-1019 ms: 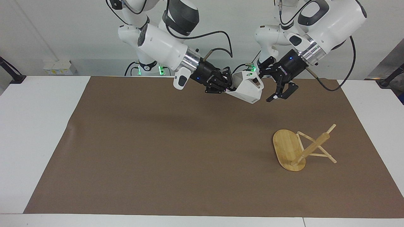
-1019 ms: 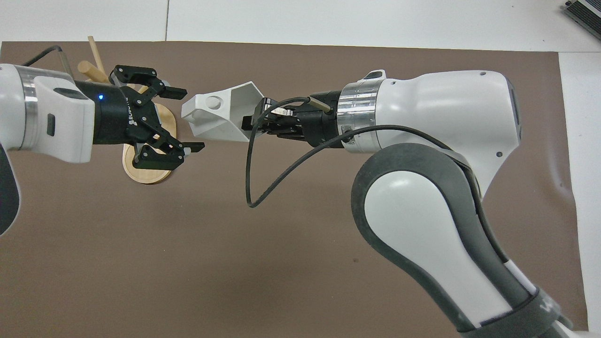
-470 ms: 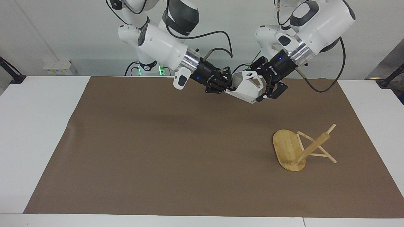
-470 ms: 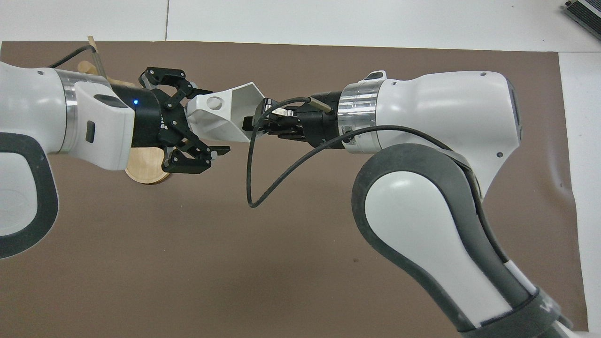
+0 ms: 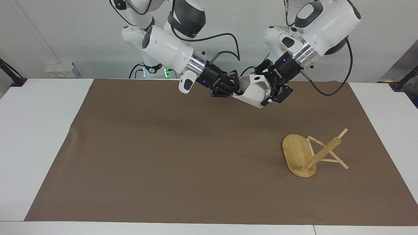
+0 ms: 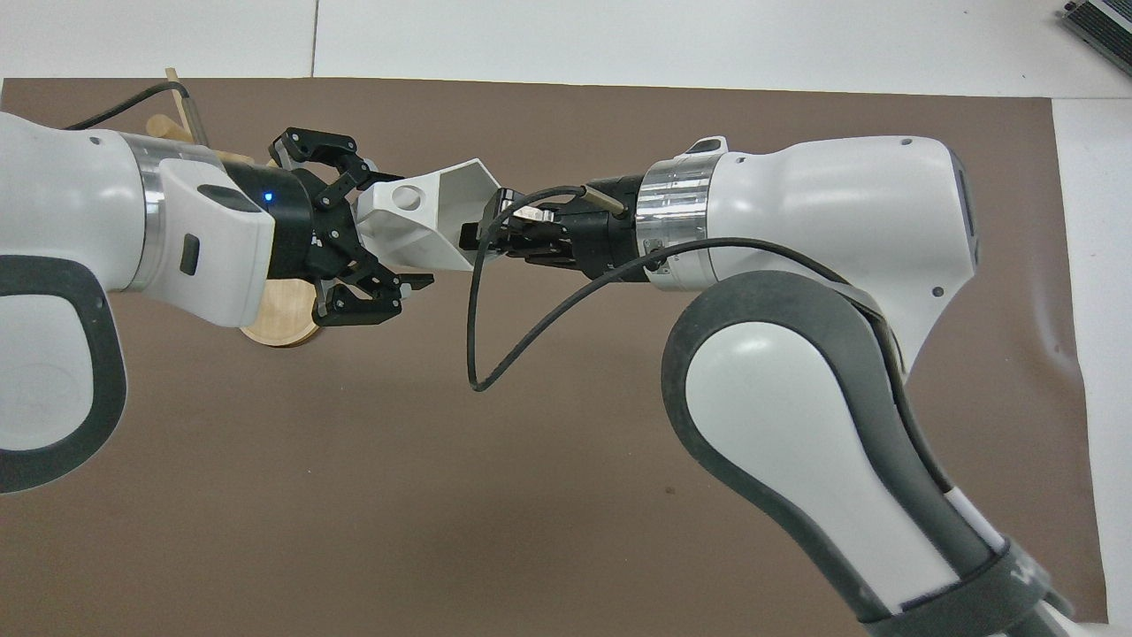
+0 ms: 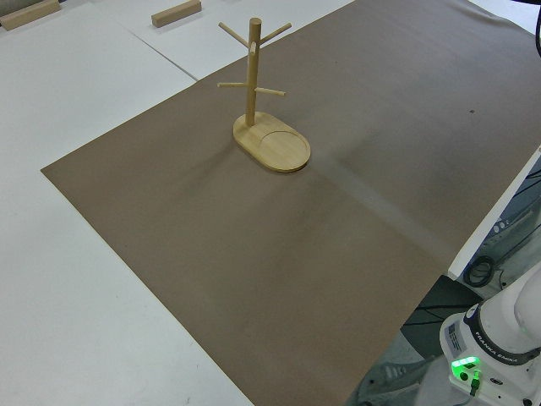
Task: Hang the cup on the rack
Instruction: 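Close the left gripper on the cup held by the right gripper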
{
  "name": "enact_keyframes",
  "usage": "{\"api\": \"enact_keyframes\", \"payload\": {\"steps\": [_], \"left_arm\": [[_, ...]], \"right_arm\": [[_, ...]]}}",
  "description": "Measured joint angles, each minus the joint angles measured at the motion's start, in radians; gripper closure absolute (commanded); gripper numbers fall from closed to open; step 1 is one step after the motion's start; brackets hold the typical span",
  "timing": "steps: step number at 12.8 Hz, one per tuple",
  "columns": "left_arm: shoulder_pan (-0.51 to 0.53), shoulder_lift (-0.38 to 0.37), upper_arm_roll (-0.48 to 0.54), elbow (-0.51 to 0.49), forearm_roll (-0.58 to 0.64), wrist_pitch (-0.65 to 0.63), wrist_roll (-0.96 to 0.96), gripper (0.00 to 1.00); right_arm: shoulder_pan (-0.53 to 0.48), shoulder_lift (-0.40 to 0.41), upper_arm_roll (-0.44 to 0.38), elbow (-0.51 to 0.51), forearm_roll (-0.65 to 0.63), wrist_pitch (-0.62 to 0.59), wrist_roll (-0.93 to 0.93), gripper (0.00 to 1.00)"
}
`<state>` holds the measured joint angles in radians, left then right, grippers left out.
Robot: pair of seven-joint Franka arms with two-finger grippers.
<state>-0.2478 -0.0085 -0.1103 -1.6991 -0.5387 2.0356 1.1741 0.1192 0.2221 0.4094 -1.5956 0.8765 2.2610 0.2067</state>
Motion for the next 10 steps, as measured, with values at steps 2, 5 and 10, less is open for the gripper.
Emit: {"api": "enact_keyframes", "payload": {"steps": [2,5,10], "left_arm": [[-0.015,0.001,-0.001,0.002,0.047,0.013,0.001,0.99],[-0.017,0.002,0.0,0.002,0.049,0.013,0.001,1.0],[-0.017,0.003,0.0,-0.001,0.049,0.013,-0.001,1.0]], "right_arm": [[-0.003,0.0,-0.001,-0.003,0.0,-0.003,-0.003,1.0],[-0.004,0.0,-0.002,-0.004,0.0,-0.003,-0.004,1.0],[-0.003,0.0,-0.002,-0.006,-0.001,-0.003,-0.004,1.0]]}}
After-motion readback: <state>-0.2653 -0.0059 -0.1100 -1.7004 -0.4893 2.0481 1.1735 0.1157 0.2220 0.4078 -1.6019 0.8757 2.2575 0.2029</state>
